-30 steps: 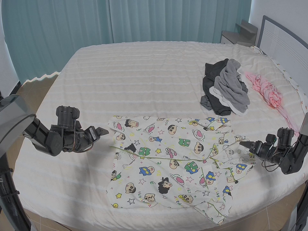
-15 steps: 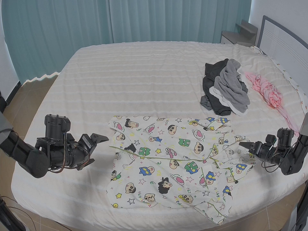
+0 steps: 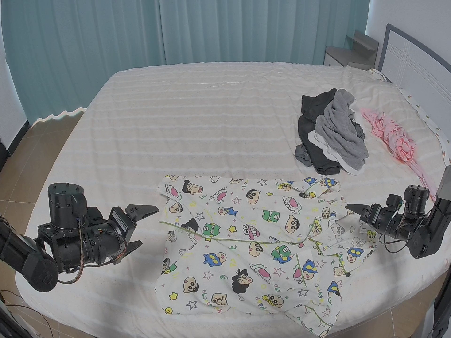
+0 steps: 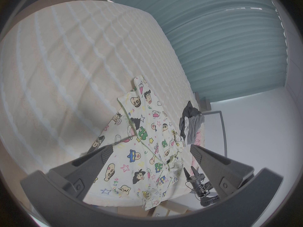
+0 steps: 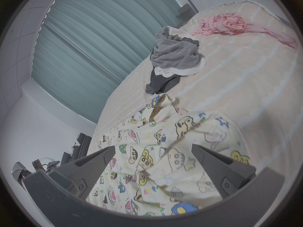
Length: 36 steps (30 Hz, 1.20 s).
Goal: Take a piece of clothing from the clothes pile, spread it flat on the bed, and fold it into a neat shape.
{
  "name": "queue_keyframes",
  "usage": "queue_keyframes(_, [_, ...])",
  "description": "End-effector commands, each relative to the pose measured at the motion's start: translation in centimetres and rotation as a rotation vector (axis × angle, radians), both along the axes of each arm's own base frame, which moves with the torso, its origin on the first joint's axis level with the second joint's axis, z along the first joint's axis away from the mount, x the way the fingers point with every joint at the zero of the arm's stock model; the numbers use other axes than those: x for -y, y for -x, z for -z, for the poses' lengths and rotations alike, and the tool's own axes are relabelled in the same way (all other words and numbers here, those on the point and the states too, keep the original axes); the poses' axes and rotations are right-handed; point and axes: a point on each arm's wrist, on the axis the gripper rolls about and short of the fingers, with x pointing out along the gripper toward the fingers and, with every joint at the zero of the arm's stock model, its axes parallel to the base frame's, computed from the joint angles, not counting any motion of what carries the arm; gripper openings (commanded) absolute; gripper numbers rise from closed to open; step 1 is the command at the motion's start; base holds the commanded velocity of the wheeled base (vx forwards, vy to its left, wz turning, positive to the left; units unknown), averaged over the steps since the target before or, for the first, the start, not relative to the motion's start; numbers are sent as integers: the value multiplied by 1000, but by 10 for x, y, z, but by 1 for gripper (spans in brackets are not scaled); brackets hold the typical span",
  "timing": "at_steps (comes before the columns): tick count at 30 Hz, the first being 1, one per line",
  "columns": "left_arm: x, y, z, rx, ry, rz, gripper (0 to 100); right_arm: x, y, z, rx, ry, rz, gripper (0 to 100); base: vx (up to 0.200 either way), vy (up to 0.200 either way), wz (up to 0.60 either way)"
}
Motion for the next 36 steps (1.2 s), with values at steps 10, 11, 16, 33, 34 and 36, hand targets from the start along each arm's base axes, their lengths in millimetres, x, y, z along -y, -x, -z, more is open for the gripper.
queue_keyframes(10, [-2,5,-2,11,49,-20,100,-18,-9,-5,4,-40,42,100,80,0,0])
queue_keyframes(11, [-2,5,-2,14,50,-20,100,-19,-10,-7,10,-41,47,100,200,0,0])
queue_keyframes(16, [-2,5,-1,16,50,-18,100,-28,-12,-8,10,-58,54,100,40,0,0])
queue_keyframes(33, [-1,7,1,8,45,-14,100,-109,-55,-1,-106,-126,112,100,0,0,0])
queue_keyframes(34, [-1,7,1,7,45,-14,100,-110,-53,0,-130,-117,127,100,0,0,0])
queue_keyframes(36, [-1,7,1,7,45,-14,100,-110,-54,2,-136,-110,139,100,0,0,0])
